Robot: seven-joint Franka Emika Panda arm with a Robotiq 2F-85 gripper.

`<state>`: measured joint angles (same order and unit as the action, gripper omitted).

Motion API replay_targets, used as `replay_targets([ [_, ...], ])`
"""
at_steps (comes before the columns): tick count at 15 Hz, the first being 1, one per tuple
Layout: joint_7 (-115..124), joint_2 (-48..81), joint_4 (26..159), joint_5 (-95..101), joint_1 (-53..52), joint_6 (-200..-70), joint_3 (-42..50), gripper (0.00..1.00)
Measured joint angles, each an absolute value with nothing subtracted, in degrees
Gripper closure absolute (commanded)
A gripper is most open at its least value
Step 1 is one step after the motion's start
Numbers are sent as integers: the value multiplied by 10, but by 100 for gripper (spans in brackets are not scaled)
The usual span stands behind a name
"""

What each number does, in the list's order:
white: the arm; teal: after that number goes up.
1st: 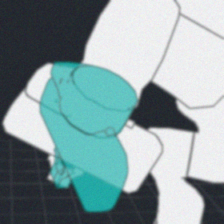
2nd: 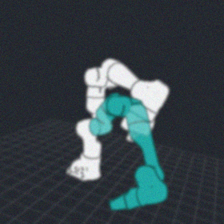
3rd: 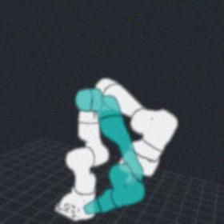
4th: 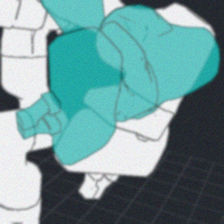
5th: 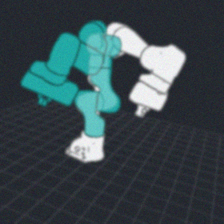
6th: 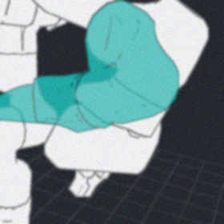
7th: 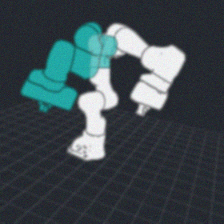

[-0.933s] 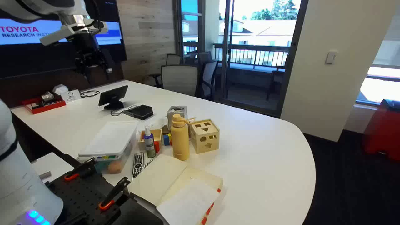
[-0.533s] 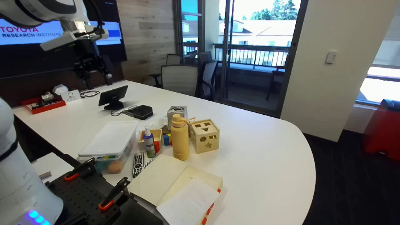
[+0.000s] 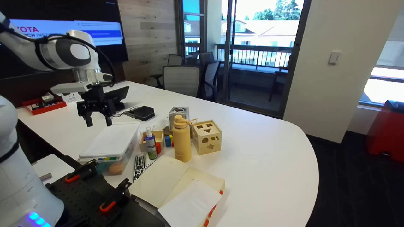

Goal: Push the lid off of the plastic box

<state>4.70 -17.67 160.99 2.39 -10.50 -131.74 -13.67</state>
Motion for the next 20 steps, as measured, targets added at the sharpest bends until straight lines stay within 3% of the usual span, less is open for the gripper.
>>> replay_targets([
  [9, 31, 87, 1598, 4, -118, -1475, -137, 0],
  [20, 2, 191, 1576, -1, -127, -1547, -146, 0],
])
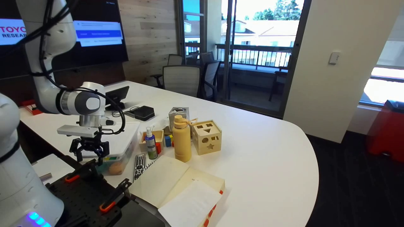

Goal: Push the lid off of the plastic box

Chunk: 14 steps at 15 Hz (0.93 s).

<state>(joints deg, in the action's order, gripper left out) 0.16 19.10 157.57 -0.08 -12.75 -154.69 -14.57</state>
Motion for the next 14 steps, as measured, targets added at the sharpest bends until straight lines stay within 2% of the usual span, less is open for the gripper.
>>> replay_targets([
  [14, 2, 238, 1526, 5, -149, -1573, -149, 0],
])
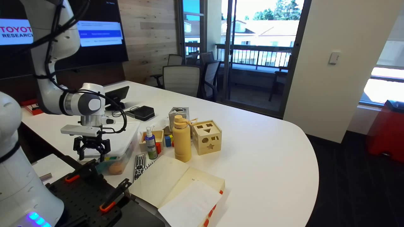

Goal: Push the lid off of the plastic box

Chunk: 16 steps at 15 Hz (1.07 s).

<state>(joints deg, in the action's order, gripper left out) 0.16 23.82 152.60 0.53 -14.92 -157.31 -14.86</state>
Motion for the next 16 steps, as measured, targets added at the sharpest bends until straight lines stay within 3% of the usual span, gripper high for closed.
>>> replay_targets([
  [16, 1, 239, 1520, 5, -148, -1614, -161, 0],
])
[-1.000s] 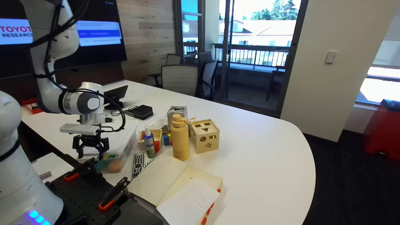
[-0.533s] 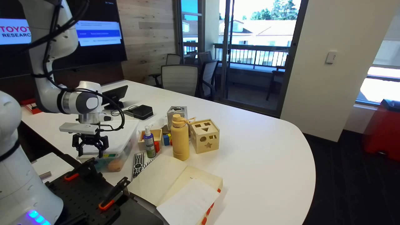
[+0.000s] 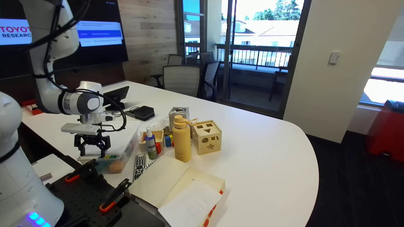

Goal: Push the lid off of the plastic box

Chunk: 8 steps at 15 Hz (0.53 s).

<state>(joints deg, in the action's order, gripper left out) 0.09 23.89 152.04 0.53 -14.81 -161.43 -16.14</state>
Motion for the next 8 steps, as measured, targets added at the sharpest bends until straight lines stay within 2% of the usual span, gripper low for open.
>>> replay_targets([
  [8, 1, 250, 1516, 8, -148, -1624, -161, 0],
])
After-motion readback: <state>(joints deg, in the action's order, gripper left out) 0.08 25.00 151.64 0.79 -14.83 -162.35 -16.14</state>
